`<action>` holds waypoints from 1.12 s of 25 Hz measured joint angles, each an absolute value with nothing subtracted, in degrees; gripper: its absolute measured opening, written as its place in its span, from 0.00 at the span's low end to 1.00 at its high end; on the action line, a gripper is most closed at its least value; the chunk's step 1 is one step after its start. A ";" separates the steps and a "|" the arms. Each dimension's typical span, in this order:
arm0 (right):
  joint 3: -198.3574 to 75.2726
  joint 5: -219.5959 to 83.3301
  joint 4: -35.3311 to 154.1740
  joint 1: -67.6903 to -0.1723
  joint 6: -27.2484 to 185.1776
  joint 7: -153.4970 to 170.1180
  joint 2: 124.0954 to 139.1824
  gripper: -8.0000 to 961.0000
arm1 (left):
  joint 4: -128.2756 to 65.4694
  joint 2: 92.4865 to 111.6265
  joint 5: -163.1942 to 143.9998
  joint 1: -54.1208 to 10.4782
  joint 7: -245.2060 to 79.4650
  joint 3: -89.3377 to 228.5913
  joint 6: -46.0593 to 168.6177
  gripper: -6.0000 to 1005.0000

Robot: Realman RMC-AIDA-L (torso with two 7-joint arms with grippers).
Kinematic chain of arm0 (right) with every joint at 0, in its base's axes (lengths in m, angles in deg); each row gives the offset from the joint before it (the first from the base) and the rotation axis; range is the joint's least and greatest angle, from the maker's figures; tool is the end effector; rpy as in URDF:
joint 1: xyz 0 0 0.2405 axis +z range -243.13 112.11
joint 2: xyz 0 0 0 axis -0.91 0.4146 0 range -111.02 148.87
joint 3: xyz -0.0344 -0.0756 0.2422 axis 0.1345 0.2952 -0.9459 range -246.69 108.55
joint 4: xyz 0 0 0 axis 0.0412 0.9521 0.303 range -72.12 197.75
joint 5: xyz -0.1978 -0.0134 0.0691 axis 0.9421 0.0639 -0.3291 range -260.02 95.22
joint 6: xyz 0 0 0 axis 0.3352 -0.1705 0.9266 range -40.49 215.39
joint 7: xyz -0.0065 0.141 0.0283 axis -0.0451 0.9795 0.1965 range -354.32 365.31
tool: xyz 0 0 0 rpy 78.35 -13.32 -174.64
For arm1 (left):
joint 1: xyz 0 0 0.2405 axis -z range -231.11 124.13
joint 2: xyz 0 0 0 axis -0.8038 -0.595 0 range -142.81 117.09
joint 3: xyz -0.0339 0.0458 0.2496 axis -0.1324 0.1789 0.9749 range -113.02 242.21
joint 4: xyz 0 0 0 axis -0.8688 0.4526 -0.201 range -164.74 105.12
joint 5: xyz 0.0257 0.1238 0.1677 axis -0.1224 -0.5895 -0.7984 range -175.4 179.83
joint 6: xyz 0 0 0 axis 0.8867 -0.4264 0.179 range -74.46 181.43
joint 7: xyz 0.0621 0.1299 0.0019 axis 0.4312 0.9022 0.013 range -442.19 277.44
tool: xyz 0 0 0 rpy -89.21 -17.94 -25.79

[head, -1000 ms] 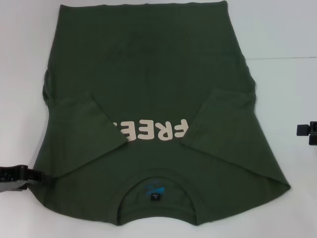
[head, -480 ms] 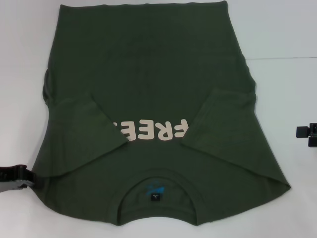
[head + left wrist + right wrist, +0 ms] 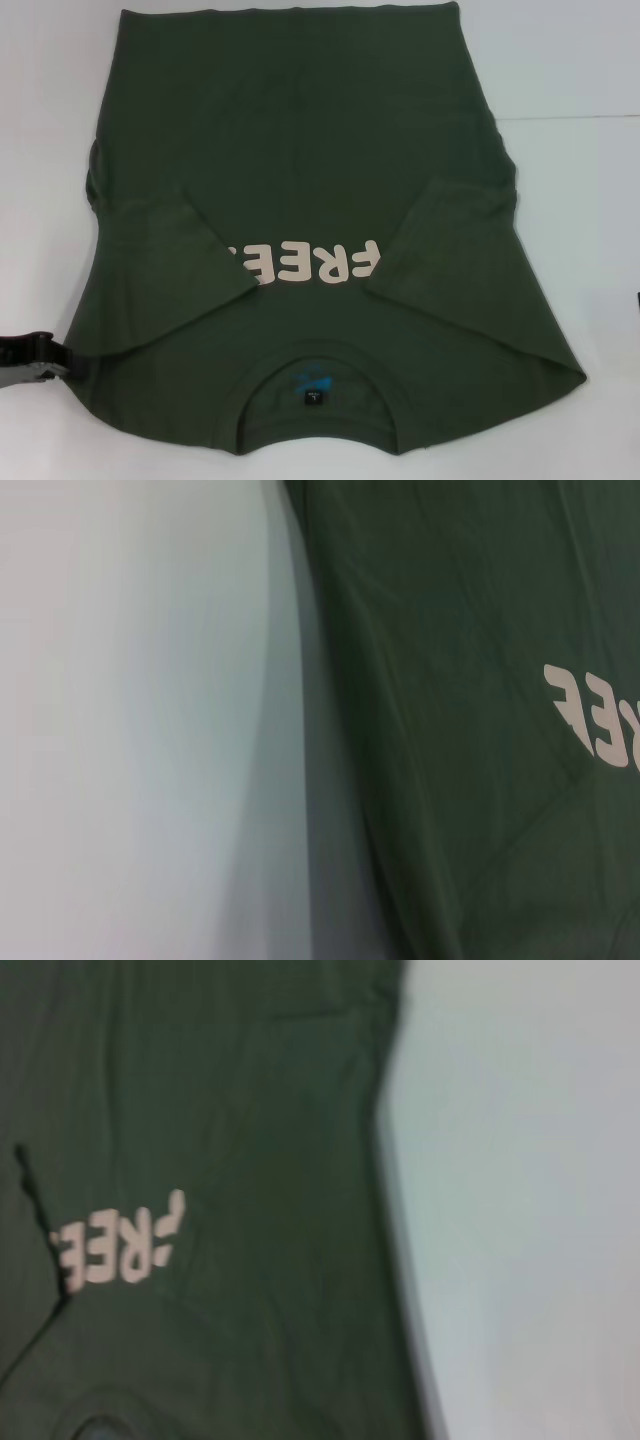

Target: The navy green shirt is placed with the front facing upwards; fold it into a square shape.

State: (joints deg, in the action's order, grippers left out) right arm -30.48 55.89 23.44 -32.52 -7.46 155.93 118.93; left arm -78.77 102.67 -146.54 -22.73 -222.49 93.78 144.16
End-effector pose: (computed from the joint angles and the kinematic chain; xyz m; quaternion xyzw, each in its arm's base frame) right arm 0.3349 0.3380 0.1319 -0.6864 0.7141 0.0392 0.1321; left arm -0.3354 0.3188 0.0584 -0.7226 -0.6736 -0.0494 0.1469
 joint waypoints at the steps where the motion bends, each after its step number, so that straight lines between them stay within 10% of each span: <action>1: -30.91 56.28 23.35 -31.88 -8.63 156.55 118.51 0.80 | -78.77 102.64 -146.53 -22.73 -222.50 93.67 144.20 0.04; 28: -30.41 65.07 24.62 -28.42 -7.17 156.09 126.38 0.80 | -78.68 102.71 -145.89 -22.71 -222.37 93.34 144.45 0.04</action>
